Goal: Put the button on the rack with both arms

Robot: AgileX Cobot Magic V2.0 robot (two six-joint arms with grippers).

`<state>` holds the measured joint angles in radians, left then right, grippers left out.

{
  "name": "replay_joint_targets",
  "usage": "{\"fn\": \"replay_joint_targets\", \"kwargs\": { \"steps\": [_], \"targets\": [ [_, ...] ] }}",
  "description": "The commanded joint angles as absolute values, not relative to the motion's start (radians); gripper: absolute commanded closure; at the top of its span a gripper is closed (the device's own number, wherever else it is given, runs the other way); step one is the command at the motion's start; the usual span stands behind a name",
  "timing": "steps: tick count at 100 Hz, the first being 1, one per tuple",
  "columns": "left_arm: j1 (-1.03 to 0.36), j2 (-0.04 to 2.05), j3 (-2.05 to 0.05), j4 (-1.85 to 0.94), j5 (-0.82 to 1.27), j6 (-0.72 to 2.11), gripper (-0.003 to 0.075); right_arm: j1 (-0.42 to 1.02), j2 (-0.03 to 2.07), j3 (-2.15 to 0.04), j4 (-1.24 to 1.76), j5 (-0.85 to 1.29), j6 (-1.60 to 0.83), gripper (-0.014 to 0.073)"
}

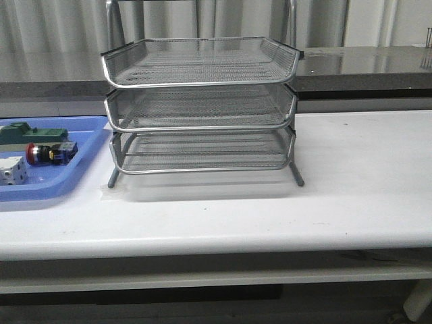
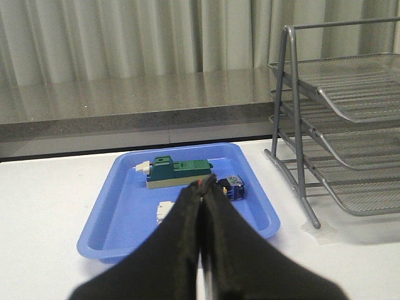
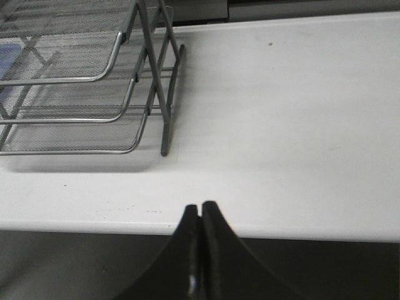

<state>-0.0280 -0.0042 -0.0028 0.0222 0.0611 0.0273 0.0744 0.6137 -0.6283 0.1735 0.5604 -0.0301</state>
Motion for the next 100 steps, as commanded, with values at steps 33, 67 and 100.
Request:
{"fn": "replay_joint_targets", "kwargs": {
  "steps": [33, 67, 100],
  "targets": [
    [-0.026, -0.038, 0.053, 0.013, -0.014, 0.018, 0.0741, 0.067, 0.938, -0.764, 0.422, 0.519, -0.032, 0.0664],
    [-0.026, -0.038, 0.053, 0.013, -0.014, 0.018, 0.0741, 0.067, 1.086, -0.764, 0.577, 0.509, -0.033, 0.0631],
    [-0.026, -0.038, 0.053, 0.013, -0.014, 0.018, 0.0741, 0.068, 1.140, -0.764, 0.653, 0.486, -0.034, 0.0188]
  ]
}}
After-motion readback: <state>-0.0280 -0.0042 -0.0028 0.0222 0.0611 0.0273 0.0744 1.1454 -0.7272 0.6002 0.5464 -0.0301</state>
